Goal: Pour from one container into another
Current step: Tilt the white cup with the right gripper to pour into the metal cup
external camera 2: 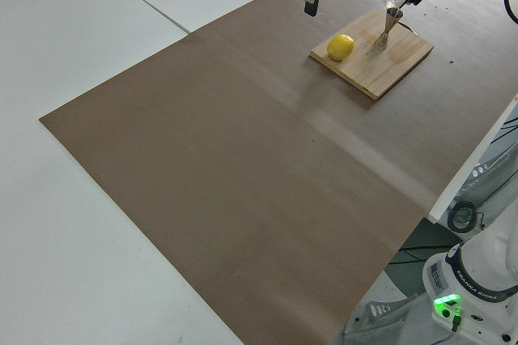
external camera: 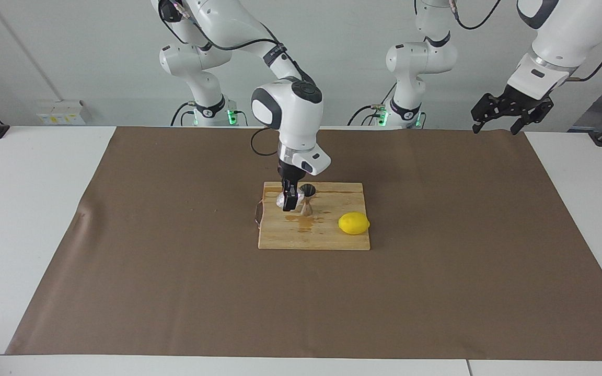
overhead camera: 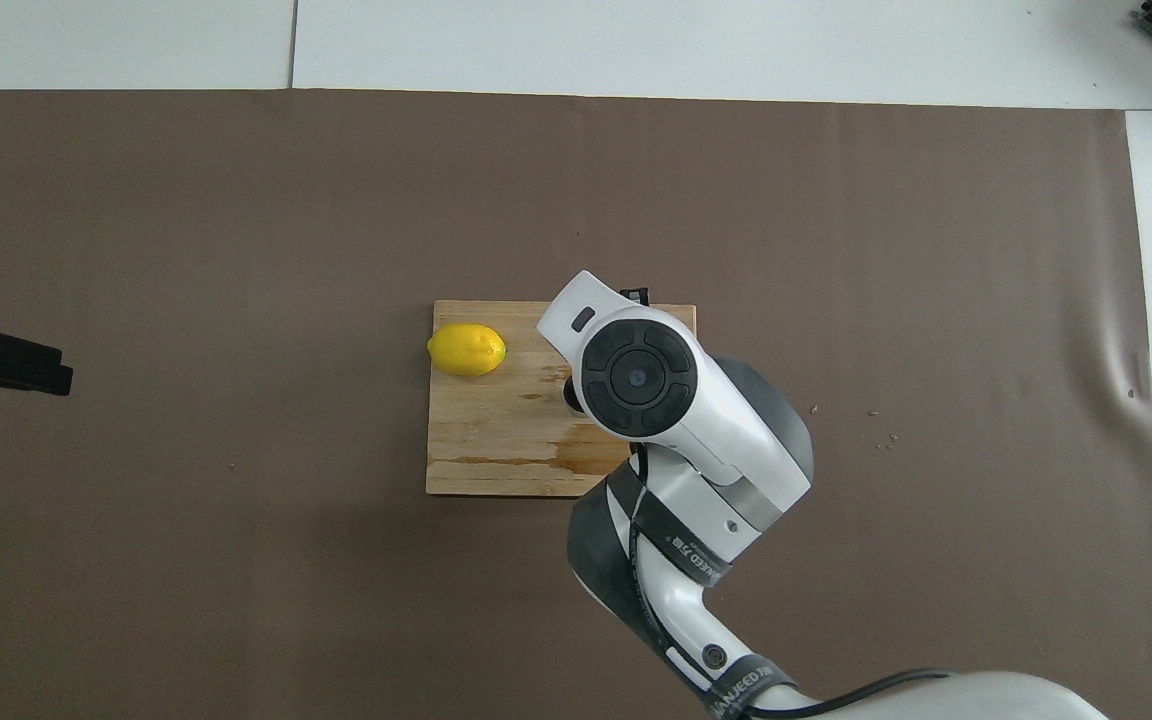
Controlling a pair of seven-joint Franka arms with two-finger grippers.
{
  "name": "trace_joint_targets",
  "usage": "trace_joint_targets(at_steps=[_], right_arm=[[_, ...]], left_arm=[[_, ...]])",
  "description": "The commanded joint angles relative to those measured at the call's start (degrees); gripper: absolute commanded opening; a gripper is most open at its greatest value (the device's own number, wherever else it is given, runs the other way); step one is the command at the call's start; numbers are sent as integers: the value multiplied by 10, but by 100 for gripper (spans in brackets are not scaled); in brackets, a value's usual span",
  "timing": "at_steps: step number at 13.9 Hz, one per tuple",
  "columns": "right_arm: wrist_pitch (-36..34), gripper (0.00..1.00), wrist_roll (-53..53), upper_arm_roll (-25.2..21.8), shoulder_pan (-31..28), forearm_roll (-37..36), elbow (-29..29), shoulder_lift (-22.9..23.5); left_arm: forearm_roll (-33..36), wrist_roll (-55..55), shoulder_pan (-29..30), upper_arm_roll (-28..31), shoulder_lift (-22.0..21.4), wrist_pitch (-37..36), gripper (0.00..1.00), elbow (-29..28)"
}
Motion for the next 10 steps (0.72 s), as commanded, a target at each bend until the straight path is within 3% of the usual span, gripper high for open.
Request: trace_joint_targets(at_steps=[1,10], right_arm=[[-15,4,16,0,17,-36,7,-1],[-31,4,12,2,18,-89,2,-8]], left_arm=[[-5,0,5,-2,-3,-6,100,-3],[-5,0,5,-2,-3,-6,100,-3]])
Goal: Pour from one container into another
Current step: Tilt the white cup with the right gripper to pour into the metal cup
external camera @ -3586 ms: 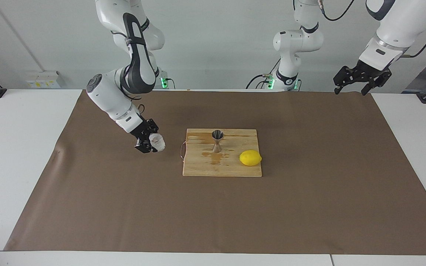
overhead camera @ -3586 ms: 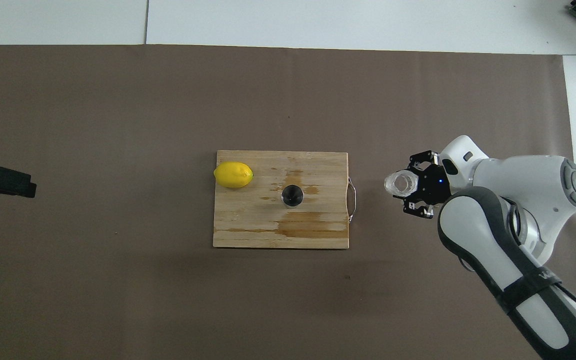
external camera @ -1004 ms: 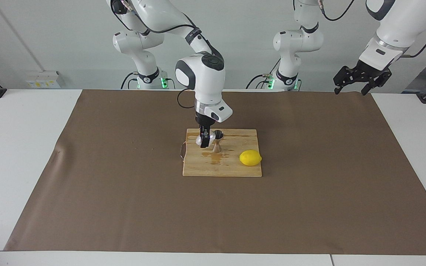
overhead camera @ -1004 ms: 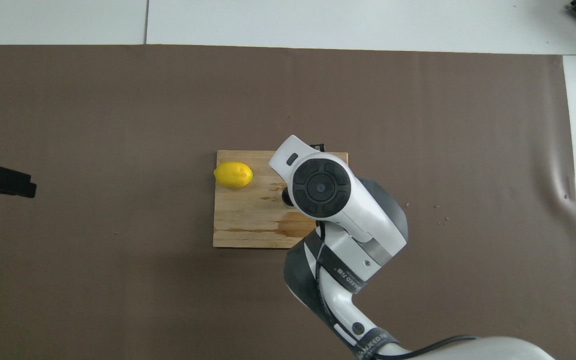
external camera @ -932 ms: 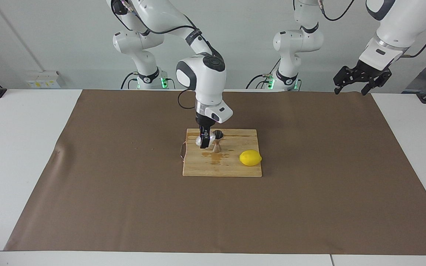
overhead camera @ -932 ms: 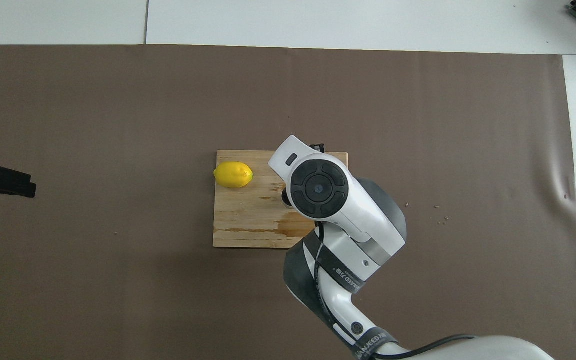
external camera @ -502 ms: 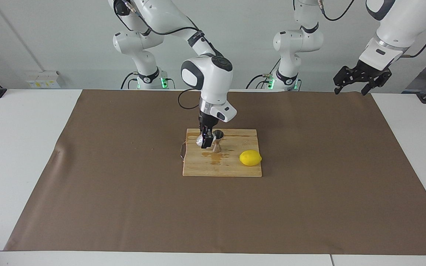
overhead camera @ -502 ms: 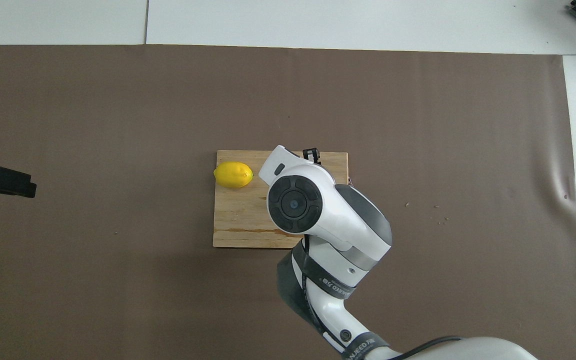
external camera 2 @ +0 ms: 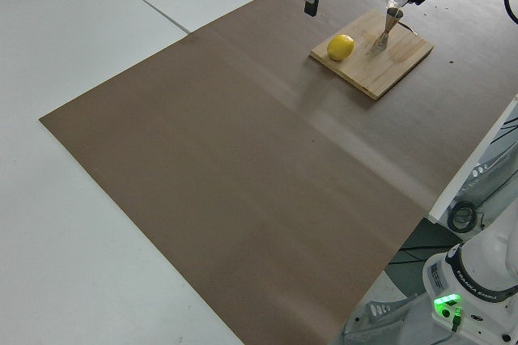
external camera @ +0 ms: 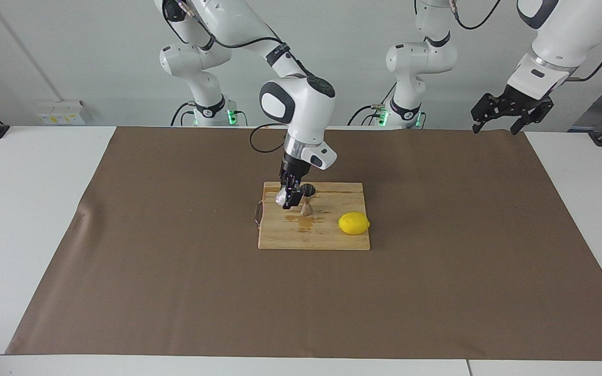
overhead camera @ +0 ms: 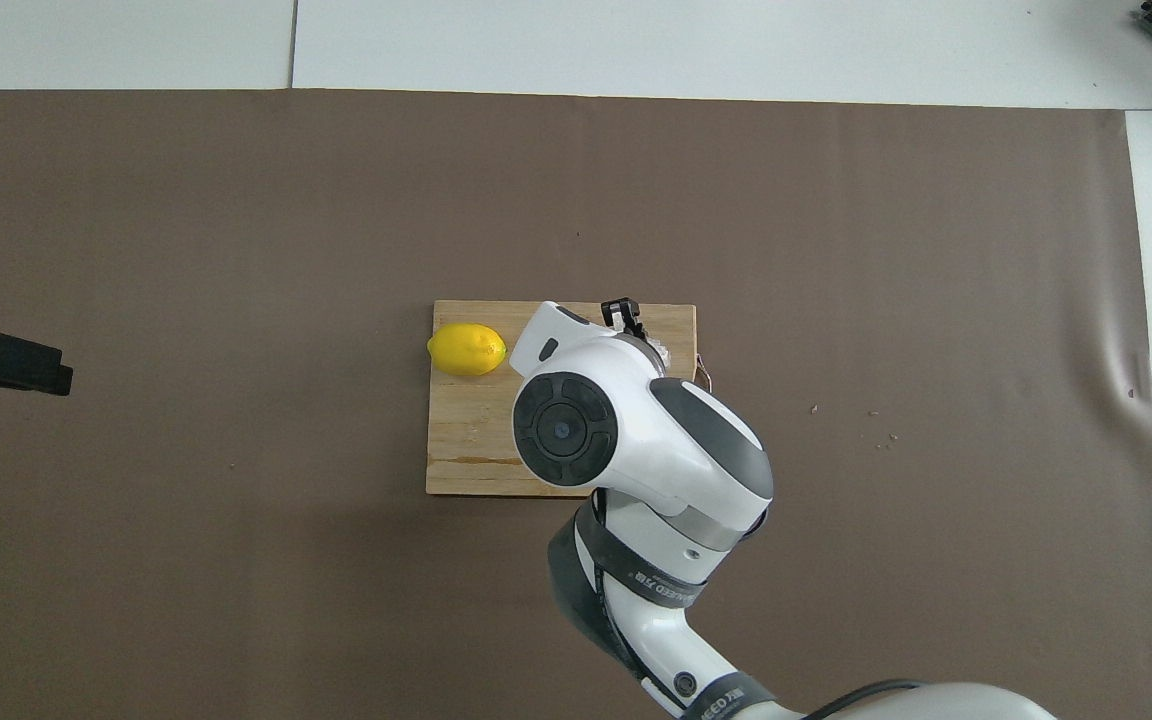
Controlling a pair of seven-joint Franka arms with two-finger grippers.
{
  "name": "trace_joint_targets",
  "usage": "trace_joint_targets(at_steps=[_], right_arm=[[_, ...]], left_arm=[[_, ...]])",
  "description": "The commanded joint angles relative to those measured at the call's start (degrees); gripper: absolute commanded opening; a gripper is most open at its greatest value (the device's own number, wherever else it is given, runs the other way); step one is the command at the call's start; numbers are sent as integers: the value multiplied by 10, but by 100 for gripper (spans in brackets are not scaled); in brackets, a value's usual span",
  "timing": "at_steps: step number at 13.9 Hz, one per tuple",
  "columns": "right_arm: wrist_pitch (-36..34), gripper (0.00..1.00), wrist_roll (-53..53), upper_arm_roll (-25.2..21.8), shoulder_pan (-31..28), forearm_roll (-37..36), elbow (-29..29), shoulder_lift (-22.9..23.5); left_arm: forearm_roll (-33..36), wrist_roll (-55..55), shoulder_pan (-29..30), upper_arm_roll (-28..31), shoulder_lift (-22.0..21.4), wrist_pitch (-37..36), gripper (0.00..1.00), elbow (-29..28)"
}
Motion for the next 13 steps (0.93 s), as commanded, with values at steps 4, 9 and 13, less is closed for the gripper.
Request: trace_joint_targets(at_steps=[4,9,13], right_arm=[[-20,4,12,3,18,-39,-4,-11],[-23,4,14,2,27,-47,-5,-13],[-23,4,14,2,26,-57,-11,-16]], left_arm=[[-5,0,5,-2,-3,-6,100,-3],[-5,0,5,-2,-3,-6,100,-3],[-5,0,5,-2,-3,-6,100,-3]])
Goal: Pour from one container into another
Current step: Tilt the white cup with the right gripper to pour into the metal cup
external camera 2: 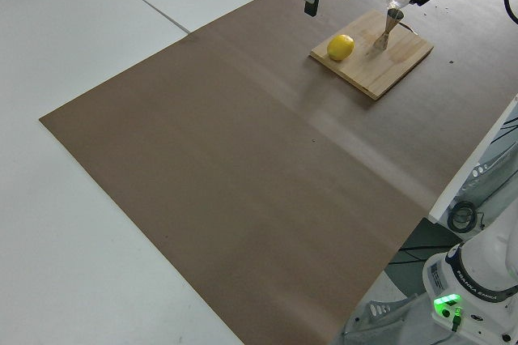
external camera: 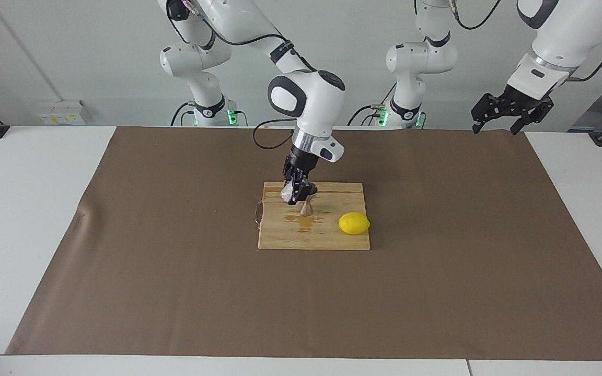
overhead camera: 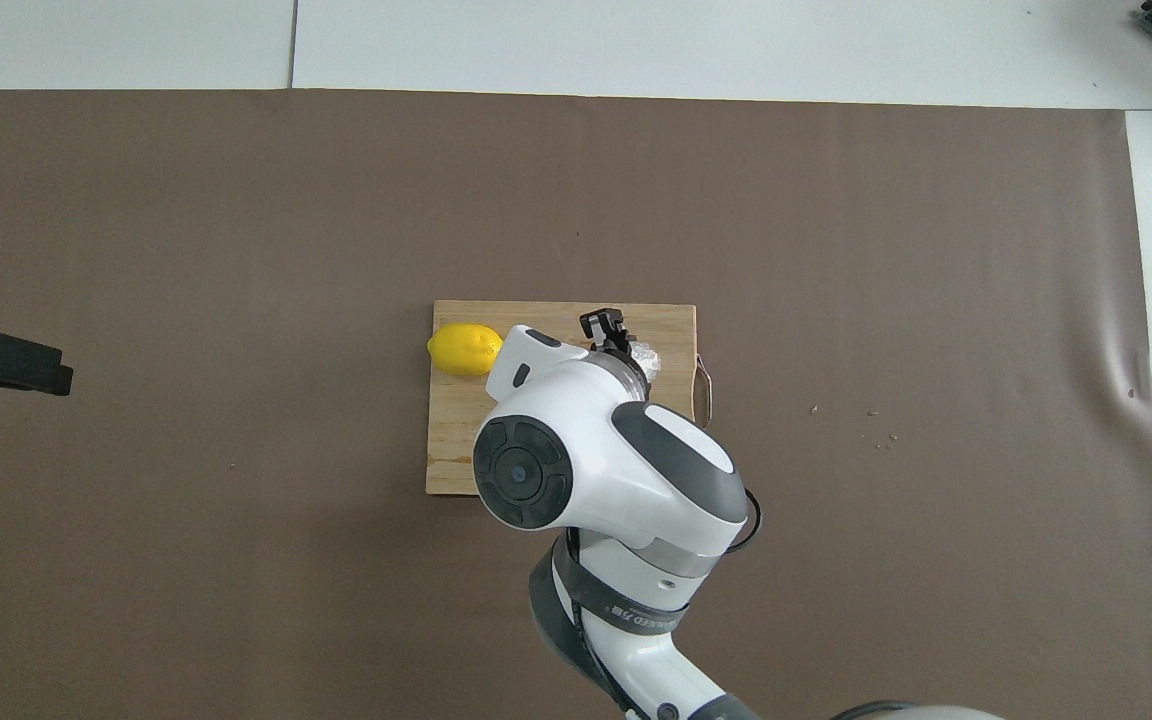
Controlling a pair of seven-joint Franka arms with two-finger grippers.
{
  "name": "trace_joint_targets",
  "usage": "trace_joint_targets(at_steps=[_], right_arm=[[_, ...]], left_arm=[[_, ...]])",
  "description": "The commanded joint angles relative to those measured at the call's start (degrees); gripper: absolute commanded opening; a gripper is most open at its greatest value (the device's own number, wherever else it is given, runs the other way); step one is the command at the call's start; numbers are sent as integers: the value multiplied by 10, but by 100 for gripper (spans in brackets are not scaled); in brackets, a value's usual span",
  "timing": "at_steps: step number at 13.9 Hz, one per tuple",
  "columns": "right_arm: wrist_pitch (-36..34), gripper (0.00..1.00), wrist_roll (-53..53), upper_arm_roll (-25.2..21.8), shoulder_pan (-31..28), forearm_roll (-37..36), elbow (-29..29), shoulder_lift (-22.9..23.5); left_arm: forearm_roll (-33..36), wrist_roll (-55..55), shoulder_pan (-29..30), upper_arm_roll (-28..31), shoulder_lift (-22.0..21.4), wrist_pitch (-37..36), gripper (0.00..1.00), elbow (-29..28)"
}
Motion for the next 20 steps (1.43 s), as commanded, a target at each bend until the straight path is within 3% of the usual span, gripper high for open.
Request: trace_joint_targets(at_steps=[1,20], right_arm=[[-9,4,14,2,0,-21,-14,-13],[-45,4,43,2,16,-69,-23,-25]], left_arm=[[-5,0,5,-2,-3,-6,100,-3],[-5,1,5,-2,-3,-6,100,-3]])
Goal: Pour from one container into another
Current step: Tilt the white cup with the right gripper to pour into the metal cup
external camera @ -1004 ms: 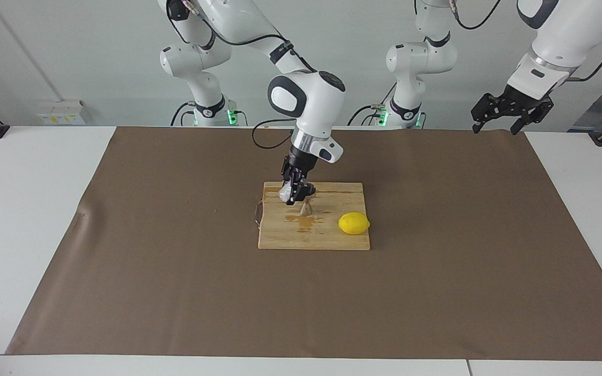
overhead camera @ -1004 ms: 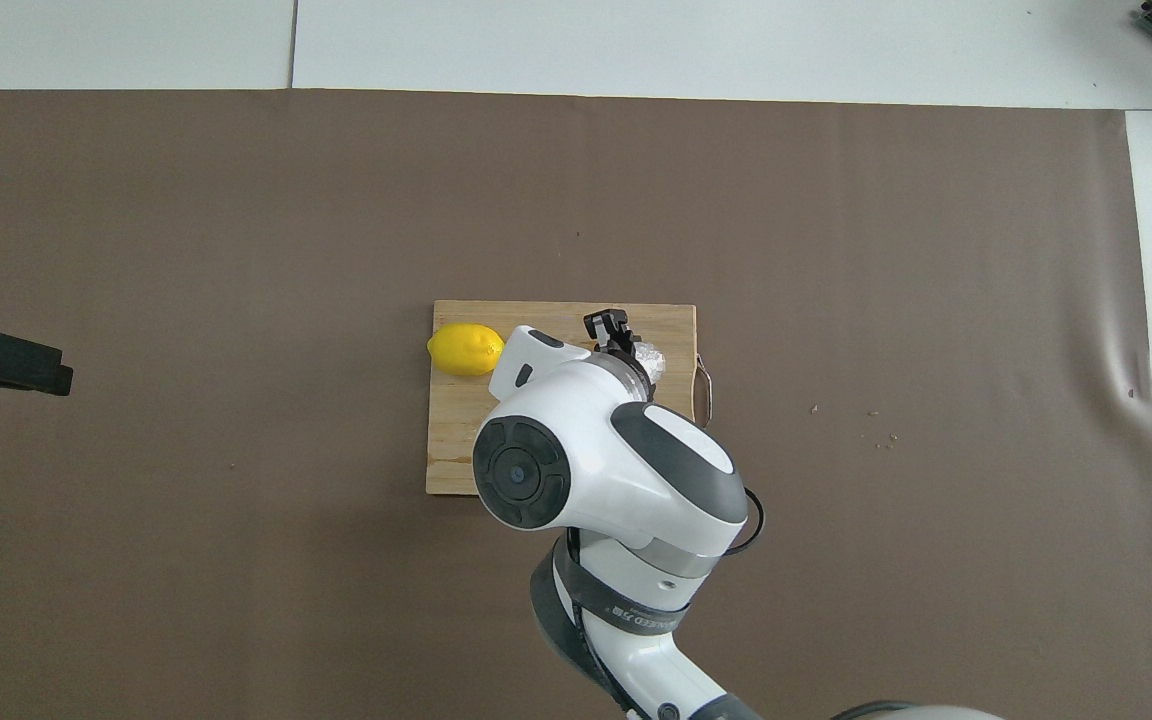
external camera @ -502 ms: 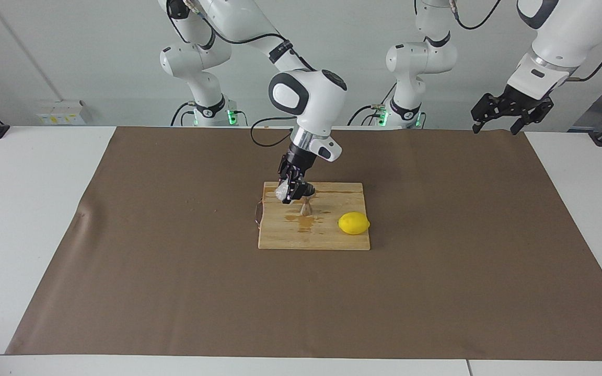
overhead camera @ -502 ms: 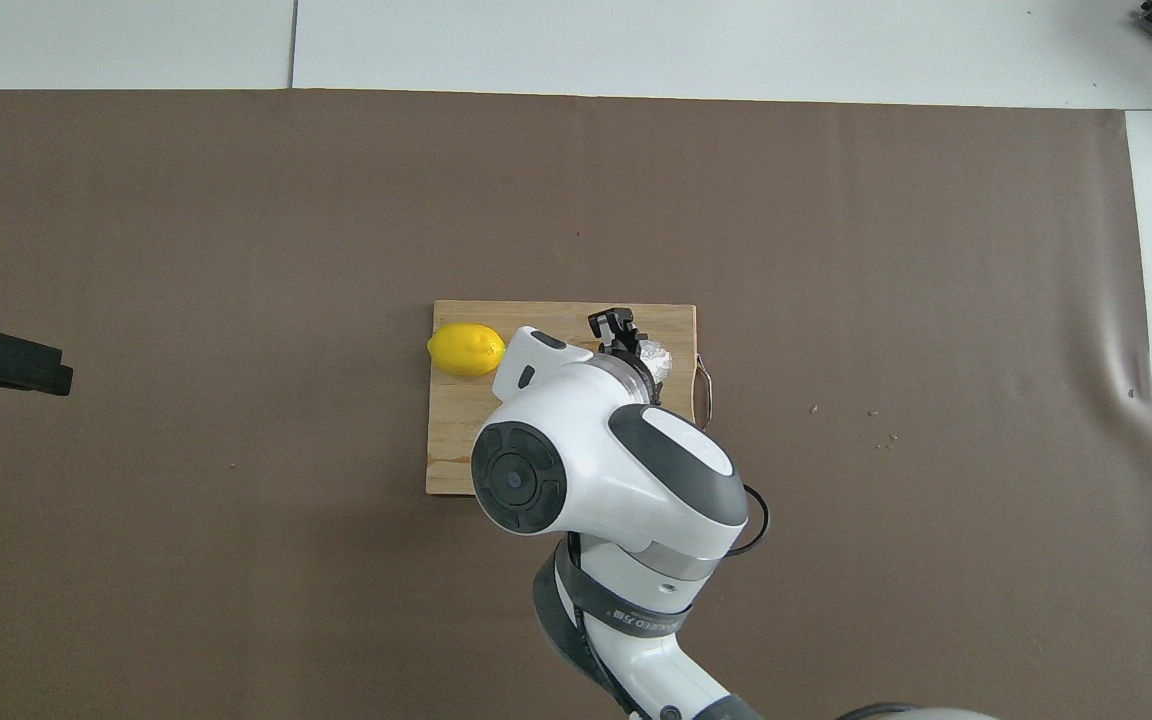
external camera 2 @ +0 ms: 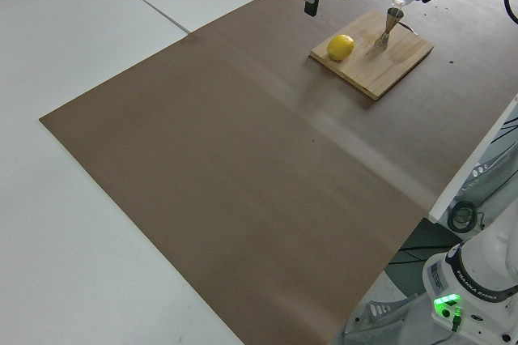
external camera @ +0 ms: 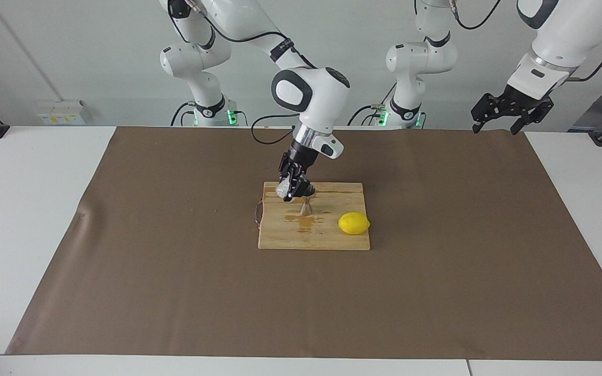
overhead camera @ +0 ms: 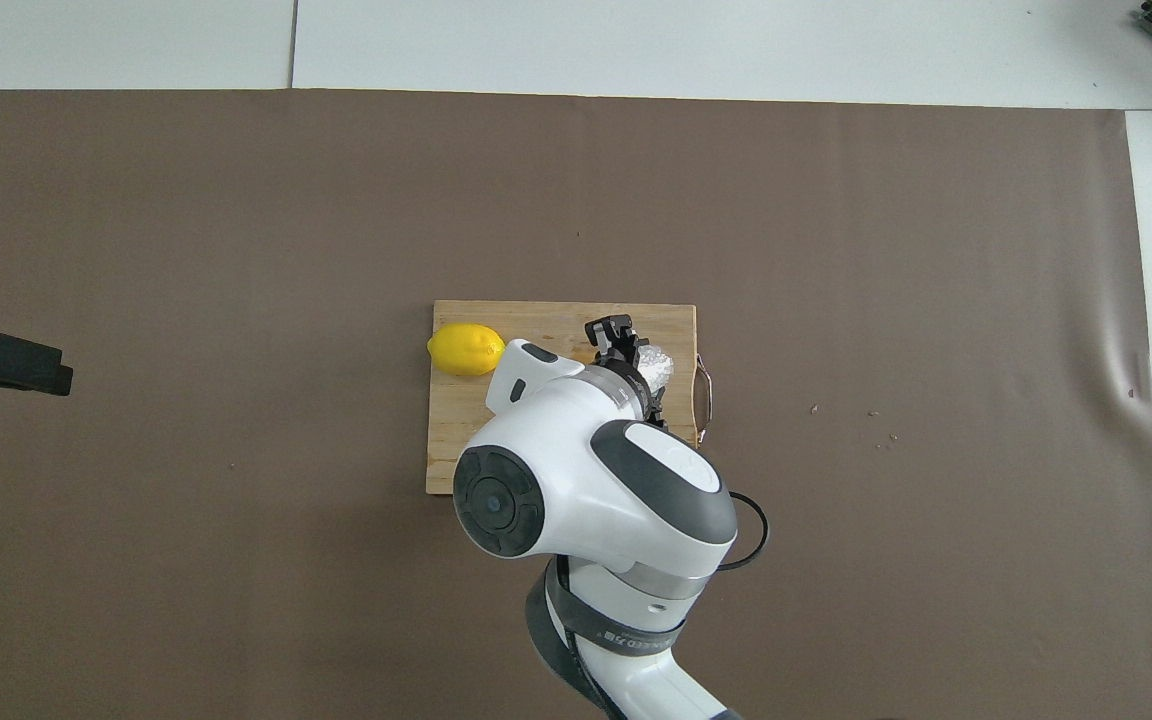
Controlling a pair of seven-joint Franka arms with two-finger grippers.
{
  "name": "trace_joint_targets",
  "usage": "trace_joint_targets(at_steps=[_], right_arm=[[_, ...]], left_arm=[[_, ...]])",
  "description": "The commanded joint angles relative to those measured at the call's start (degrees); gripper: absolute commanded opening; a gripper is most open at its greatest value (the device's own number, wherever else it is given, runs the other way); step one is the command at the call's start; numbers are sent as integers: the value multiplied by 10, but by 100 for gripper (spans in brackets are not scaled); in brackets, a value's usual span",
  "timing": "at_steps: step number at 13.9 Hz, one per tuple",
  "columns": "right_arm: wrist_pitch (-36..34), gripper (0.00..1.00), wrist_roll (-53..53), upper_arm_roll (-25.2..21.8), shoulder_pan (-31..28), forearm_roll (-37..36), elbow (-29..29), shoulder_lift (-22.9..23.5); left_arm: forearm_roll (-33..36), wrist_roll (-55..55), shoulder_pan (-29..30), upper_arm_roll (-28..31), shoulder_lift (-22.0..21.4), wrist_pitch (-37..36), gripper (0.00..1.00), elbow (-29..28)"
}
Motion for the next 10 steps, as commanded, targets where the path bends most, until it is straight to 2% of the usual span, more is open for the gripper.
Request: trace_joint_targets(at_steps=[1,10], right_arm=[[-8,4,19,2,2,-18,-15,-15],[-1,4,19,2,2,-27,-12,-13]], left_arm=[[-5,1,5,-2,-3,-6,100,-3],[-5,1,5,-2,-3,-6,100,-3]])
